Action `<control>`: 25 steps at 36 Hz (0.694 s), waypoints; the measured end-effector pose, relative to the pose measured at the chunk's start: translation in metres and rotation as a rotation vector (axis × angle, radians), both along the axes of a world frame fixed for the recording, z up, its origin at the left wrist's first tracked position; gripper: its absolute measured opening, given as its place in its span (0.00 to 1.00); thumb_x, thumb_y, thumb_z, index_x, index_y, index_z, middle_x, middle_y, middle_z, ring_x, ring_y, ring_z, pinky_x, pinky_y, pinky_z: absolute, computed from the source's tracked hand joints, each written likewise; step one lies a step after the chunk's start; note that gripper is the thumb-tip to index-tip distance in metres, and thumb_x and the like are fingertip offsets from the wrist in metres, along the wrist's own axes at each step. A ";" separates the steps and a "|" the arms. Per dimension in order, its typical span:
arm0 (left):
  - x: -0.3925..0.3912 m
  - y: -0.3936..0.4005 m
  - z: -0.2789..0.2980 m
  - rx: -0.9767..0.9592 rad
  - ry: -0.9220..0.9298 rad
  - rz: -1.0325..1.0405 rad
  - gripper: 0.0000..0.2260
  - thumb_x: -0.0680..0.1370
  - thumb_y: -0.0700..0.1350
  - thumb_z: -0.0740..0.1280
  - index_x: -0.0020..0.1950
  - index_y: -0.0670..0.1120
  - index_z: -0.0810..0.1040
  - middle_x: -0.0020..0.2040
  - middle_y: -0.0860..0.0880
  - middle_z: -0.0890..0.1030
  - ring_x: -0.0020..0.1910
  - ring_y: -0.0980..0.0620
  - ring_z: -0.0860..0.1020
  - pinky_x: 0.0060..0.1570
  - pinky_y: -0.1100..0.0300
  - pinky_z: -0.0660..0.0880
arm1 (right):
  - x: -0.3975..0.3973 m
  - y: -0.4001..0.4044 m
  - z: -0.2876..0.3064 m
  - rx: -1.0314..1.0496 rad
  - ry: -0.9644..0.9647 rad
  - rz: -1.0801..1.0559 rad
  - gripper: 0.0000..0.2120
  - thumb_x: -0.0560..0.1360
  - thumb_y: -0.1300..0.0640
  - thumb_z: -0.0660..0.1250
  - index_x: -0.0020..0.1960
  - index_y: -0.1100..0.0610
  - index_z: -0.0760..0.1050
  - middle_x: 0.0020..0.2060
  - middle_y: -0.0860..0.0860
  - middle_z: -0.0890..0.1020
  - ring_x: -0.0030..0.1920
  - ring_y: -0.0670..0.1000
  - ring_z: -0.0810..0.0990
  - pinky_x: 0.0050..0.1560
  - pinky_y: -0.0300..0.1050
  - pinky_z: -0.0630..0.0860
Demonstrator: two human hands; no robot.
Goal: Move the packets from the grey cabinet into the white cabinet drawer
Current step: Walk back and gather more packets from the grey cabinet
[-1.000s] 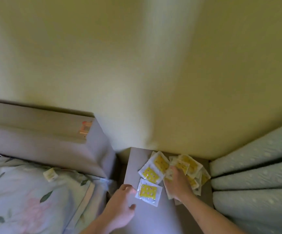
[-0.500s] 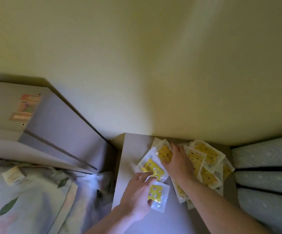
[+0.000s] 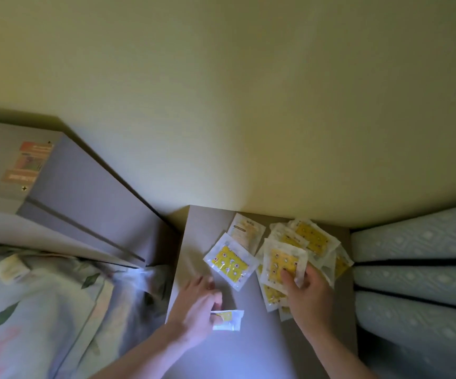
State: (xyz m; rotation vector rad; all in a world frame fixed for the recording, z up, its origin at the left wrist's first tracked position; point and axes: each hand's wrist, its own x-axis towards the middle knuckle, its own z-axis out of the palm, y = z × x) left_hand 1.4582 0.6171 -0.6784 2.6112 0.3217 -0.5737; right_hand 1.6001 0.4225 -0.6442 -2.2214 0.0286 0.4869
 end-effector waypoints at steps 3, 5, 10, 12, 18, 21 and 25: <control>0.011 0.007 0.007 -0.008 -0.120 0.018 0.08 0.70 0.56 0.73 0.44 0.54 0.80 0.54 0.55 0.75 0.57 0.50 0.72 0.59 0.60 0.68 | -0.003 -0.025 0.009 -0.039 0.040 -0.019 0.09 0.75 0.51 0.74 0.55 0.47 0.81 0.44 0.43 0.84 0.45 0.45 0.82 0.42 0.45 0.79; 0.030 0.014 0.012 -0.042 -0.143 0.036 0.08 0.71 0.56 0.73 0.45 0.54 0.81 0.58 0.55 0.74 0.61 0.52 0.70 0.63 0.59 0.66 | -0.005 -0.039 0.010 -0.040 0.074 -0.037 0.10 0.75 0.51 0.73 0.56 0.48 0.81 0.45 0.43 0.85 0.46 0.45 0.83 0.41 0.44 0.80; 0.081 0.027 0.005 -0.039 -0.113 0.014 0.11 0.75 0.55 0.73 0.54 0.52 0.80 0.70 0.53 0.69 0.71 0.51 0.64 0.67 0.58 0.63 | -0.004 -0.043 0.011 -0.013 0.126 -0.054 0.10 0.75 0.49 0.73 0.55 0.49 0.82 0.44 0.43 0.86 0.46 0.44 0.84 0.43 0.45 0.82; 0.093 0.026 -0.004 -0.035 -0.074 -0.018 0.12 0.76 0.53 0.73 0.57 0.51 0.80 0.74 0.52 0.65 0.74 0.49 0.61 0.69 0.57 0.64 | 0.001 -0.035 0.015 -0.016 0.103 -0.021 0.08 0.76 0.50 0.72 0.55 0.48 0.82 0.45 0.43 0.85 0.45 0.41 0.82 0.39 0.37 0.77; 0.100 0.016 -0.026 0.055 -0.051 -0.098 0.12 0.77 0.51 0.72 0.57 0.50 0.78 0.74 0.51 0.62 0.72 0.48 0.61 0.68 0.55 0.65 | 0.026 -0.002 -0.001 -0.001 -0.001 0.035 0.06 0.76 0.51 0.72 0.53 0.47 0.80 0.49 0.42 0.80 0.51 0.45 0.80 0.48 0.45 0.79; 0.097 0.012 -0.028 0.084 -0.049 -0.072 0.11 0.78 0.52 0.70 0.57 0.50 0.75 0.67 0.50 0.68 0.67 0.48 0.65 0.65 0.58 0.63 | 0.038 0.012 -0.018 -0.127 -0.072 0.165 0.09 0.77 0.51 0.69 0.57 0.49 0.80 0.61 0.47 0.75 0.61 0.49 0.76 0.59 0.49 0.76; 0.094 0.013 -0.022 0.071 -0.011 -0.023 0.09 0.79 0.53 0.69 0.53 0.52 0.73 0.58 0.53 0.73 0.60 0.50 0.70 0.62 0.57 0.62 | 0.054 0.022 -0.030 -0.337 -0.060 0.240 0.15 0.79 0.48 0.68 0.64 0.50 0.78 0.75 0.50 0.65 0.76 0.54 0.62 0.69 0.53 0.69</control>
